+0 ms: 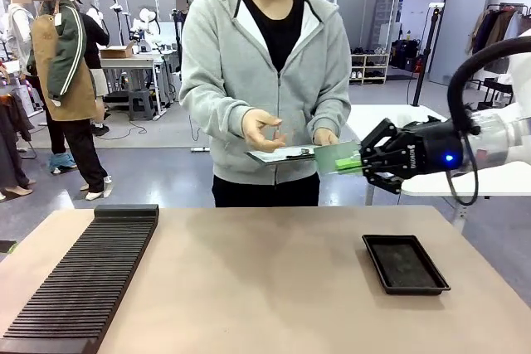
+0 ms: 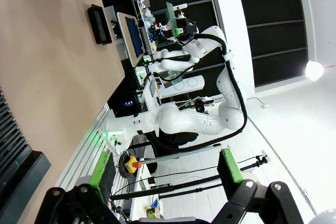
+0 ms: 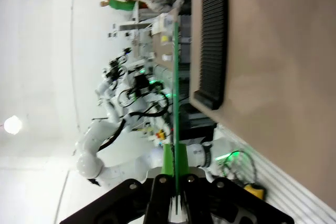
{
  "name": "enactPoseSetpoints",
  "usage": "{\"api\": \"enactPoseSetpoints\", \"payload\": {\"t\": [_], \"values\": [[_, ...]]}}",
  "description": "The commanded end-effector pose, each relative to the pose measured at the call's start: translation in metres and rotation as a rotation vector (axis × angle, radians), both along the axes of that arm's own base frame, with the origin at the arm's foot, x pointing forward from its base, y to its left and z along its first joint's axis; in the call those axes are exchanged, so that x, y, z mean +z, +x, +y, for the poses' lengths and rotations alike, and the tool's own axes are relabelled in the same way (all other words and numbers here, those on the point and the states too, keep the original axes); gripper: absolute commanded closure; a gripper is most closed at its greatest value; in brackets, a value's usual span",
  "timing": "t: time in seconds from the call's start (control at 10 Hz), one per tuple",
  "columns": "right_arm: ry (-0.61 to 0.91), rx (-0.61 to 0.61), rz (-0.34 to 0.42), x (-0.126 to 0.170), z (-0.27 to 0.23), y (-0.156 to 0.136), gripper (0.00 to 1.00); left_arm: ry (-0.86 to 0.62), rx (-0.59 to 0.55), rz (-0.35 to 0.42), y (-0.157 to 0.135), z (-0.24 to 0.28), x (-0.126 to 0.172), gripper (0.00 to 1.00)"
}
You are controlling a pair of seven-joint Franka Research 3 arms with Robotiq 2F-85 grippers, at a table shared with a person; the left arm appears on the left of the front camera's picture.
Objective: Inspect the PCB.
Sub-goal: Place the Blank PCB in the ESD tray.
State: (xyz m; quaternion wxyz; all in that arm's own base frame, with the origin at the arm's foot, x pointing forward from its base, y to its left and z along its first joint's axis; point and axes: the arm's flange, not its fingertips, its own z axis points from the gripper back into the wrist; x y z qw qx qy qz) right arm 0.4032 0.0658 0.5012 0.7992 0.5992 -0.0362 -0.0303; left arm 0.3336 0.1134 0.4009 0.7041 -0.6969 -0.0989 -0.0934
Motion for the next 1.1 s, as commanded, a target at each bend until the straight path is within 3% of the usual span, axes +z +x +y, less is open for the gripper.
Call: {"api": "enactPoseSetpoints", "payload": {"t": [0.0, 0.2, 0.5, 0.8, 1.0], "values": [[-0.076, -0.045, -0.085, 0.003, -0.031, 0.003, 0.97, 0.001, 0.0, 0.002, -0.001, 0.001, 0.0, 0.0], [-0.18, -0.062, -0.08, -0.003, -0.062, 0.01, 0.97, 0.001, 0.0, 0.002, -0.001, 0.001, 0.0, 0.0], [-0.463, -0.102, -0.199, -0.019, -0.095, 0.025, 0.97, 0.001, 0.0, 0.002, -0.001, 0.001, 0.0, 0.0], [-0.557, -0.089, -0.159, -0.054, -0.106, 0.037, 0.97, 0.001, 0.0, 0.002, -0.001, 0.001, 0.0, 0.0], [-0.575, -0.089, -0.159, -0.057, -0.106, 0.037, 0.97, 0.001, 0.0, 0.002, -0.001, 0.001, 0.0, 0.0]]}}
